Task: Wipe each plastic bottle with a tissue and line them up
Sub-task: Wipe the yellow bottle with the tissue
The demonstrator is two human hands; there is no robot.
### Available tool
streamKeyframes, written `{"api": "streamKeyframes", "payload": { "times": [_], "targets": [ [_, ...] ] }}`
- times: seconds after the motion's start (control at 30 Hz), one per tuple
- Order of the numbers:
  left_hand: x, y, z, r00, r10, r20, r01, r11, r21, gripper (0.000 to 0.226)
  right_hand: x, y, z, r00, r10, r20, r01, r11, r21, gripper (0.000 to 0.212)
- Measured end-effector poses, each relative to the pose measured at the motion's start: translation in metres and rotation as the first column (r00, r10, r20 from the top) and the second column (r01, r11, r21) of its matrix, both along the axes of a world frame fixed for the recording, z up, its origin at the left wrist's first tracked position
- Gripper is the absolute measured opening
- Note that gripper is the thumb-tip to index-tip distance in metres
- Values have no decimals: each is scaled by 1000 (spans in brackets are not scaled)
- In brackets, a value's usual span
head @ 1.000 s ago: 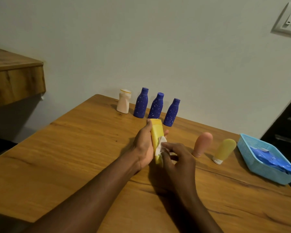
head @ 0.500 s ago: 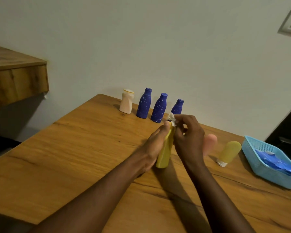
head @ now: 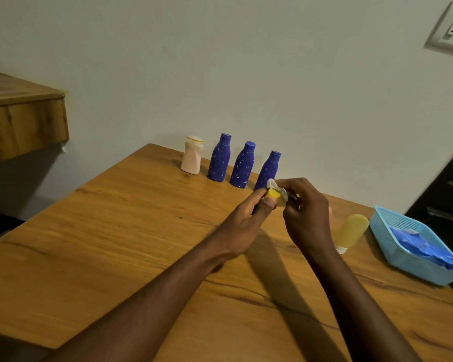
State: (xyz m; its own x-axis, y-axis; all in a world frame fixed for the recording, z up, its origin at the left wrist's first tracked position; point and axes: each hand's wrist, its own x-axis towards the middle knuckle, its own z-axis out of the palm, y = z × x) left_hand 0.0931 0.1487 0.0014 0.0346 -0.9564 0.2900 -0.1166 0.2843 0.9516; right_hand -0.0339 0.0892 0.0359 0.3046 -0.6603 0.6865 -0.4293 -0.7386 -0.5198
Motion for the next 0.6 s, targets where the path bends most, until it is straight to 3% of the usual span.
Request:
{"api": "streamKeyframes", "payload": {
  "times": [0.23,0.47,0.6],
  "targets": [
    [4,-6,-5,999,34,-41,-31,998,60,31,-1,20,-3,994,98,-53,-106,975,-193,30],
    [4,-7,-4,1000,17,-18,-17,999,43,46,4,0,2,1000,16,19,-16,1000,-1,25],
    [8,-12,-8,998,34,-57,-31,998,54,56,7,5,-8,999,-13,35,9,994,110,33]
  ]
}}
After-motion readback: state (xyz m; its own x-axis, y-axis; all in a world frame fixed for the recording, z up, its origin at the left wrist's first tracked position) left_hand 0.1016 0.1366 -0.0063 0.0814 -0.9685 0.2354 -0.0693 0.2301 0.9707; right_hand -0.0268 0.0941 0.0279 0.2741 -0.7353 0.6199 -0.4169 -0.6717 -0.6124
